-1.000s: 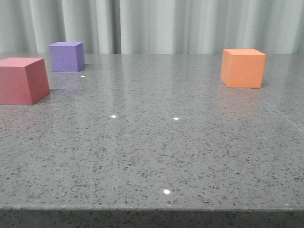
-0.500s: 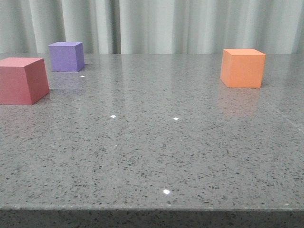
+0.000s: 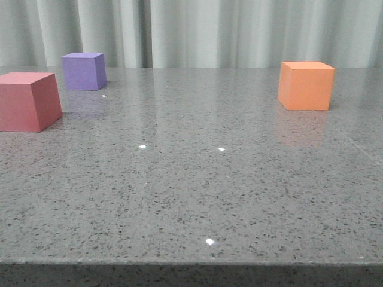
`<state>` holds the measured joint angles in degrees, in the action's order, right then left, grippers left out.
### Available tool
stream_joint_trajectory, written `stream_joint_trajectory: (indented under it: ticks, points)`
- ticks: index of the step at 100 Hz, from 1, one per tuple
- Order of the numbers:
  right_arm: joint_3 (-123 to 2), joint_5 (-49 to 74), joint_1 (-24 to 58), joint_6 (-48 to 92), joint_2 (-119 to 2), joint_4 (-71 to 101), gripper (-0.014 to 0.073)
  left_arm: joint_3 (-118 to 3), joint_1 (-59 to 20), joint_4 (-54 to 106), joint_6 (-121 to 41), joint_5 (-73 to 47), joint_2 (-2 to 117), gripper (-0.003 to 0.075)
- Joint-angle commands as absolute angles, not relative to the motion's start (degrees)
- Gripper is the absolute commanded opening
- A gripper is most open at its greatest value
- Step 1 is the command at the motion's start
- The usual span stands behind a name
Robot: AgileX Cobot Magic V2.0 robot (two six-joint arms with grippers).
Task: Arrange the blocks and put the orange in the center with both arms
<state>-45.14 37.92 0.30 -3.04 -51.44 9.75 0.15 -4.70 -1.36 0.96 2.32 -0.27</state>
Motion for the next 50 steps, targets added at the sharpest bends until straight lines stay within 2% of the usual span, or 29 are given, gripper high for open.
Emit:
stream_joint_trajectory:
  ticks: [1,25,50]
  points:
    - [-47.4,34.5,0.3,-2.4,-51.2,10.3,0.0636,2.6,-5.0,-1.1,1.3,6.9,-2.1,-0.0019]
    - [-54.4,37.5,0.9,-2.4,-55.5,11.0,0.0636,2.6,-5.0,-1.1,1.3,6.9,-2.1,-0.0019]
    - [-66.1,40.0,7.8,-2.8,-68.0,10.6,0.0636,2.6,-5.0,-1.1,1.3,6.9,-2.1,-0.0019]
